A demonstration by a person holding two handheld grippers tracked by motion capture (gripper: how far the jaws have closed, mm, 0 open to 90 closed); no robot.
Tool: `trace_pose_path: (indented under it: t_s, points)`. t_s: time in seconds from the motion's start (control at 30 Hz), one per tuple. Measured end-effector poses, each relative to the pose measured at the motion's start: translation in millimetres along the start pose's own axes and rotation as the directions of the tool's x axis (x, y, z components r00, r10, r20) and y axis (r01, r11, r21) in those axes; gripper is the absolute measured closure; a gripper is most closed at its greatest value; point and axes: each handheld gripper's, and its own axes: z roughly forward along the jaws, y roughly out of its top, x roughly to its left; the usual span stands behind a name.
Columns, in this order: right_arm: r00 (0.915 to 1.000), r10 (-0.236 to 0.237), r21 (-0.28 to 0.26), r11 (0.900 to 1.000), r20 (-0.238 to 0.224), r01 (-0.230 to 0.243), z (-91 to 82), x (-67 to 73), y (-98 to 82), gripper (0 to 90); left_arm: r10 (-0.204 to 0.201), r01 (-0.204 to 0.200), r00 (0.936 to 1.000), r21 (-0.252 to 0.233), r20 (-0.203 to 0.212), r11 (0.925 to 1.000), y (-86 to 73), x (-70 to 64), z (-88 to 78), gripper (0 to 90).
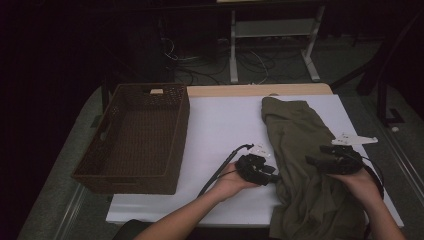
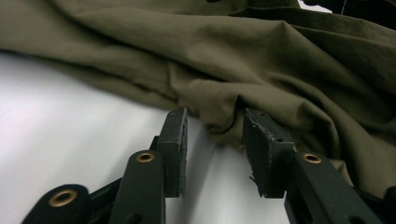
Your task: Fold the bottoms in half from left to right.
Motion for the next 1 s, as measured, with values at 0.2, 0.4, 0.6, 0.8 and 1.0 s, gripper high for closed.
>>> trace_pose_path:
  t_s: [0.2,0.4,0.6,0.8,1.0]
  points:
    - [1.0,-0.005,0.001,1.0,-0.001,0.005,0.7,0.3,0.1,28.6,0.019,-0.018,0.9998,0.038,-0.007,0.9991,2.2,-2.8,17.1,70.9]
    - [1.0,-0.005,-0.002,1.0,0.001,0.005,0.2,0.5,0.1,28.7,0.046,-0.044,0.9983,0.056,-0.037,0.9975,0.4,-3.4,13.3,87.5]
    - [1.0,0.001,-0.014,1.0,0.006,-0.001,-2.7,-0.1,-0.3,28.6,0.048,-0.043,0.9956,0.059,-0.081,0.9973,-6.1,-0.2,-16.4,88.0]
    - [1.0,0.002,-0.02,1.0,0.008,-0.001,-3.8,0.6,-0.2,28.4,0.034,-0.026,0.9913,0.062,-0.127,0.9977,-18.5,6.4,-48.4,88.3]
    - [0.9998,0.013,-0.016,1.0,0.018,-0.012,-4.3,-2.9,-1.8,28.0,0.001,0.012,0.9857,0.076,-0.168,0.997,-40.0,16.8,-71.7,88.4]
